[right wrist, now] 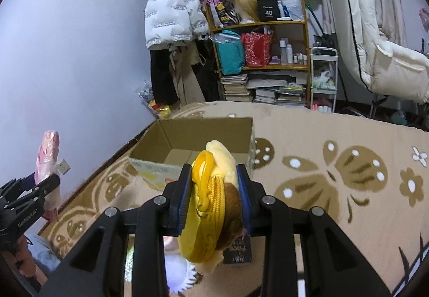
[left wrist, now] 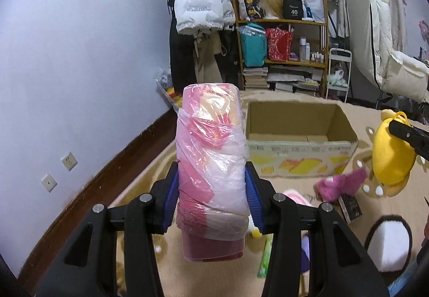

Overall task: Organize soft objects
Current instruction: 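Carry the pink pack and yellow bear over the cardboard box with both tools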

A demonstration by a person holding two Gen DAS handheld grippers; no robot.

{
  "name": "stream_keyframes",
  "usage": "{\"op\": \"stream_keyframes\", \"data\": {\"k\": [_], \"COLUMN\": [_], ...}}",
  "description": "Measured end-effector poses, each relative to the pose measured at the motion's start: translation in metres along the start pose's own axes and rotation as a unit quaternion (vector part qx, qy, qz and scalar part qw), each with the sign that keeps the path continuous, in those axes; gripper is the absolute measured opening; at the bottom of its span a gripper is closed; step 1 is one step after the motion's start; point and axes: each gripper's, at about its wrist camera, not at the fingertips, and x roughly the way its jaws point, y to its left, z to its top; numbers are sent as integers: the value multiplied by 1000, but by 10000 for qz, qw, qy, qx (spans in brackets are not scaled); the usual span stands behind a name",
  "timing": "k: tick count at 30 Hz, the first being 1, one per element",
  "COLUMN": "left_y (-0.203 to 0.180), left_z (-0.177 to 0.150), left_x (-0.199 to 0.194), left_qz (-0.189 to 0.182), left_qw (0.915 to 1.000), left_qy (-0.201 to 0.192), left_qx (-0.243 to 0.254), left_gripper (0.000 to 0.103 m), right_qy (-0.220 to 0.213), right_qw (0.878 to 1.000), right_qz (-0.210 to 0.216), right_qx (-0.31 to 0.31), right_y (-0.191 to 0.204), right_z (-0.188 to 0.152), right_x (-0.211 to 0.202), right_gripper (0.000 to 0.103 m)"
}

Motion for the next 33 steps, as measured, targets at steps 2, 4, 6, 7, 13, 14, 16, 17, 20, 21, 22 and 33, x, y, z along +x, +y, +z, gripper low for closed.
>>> {"op": "stream_keyframes", "data": {"k": [2,4,6,7,13,14,16,17,20,21,22,33], "left_y": [0,0,-2,-2,-9,-11,-16,-18,-23,-25,-28,-38], "left_z": [11,22,34,38,62,65,68,70,78,81,84,87], "left_x": [2,5,11,13,46,51,61,66,84,90,97,147], "left_qz": [27,60,74,79,-1,7,30,22,-64,-90,-131,-606], "left_qw": [9999,9998,9997,9996,9992,9991,9988,9987,9989,9989,9989,9980], "left_qy": [-105,-166,-211,-241,-330,-345,-374,-366,-285,-255,-229,-67], "left_qx": [35,58,118,130,225,256,330,362,363,374,385,142], "left_gripper": [44,44,44,44,44,44,44,44,44,44,44,44], "right_qy": [2,9,25,24,19,16,43,31,-10,-2,11,-240], "right_qw": [10000,10000,9999,9998,9995,9994,9994,9993,9988,9988,9986,9921], "right_qz": [94,97,59,41,109,91,72,79,11,9,-5,-41], "right_qx": [34,-22,-136,-191,-293,-325,-346,-362,-485,-497,-527,-1230], "right_y": [-2,-3,-1,0,3,3,1,0,1,1,1,13], "right_z": [8,15,20,23,38,41,47,51,62,65,69,84], "right_x": [6,13,21,26,45,48,57,60,71,74,78,117], "right_gripper": [34,34,34,34,34,34,34,34,34,34,35,35]}}
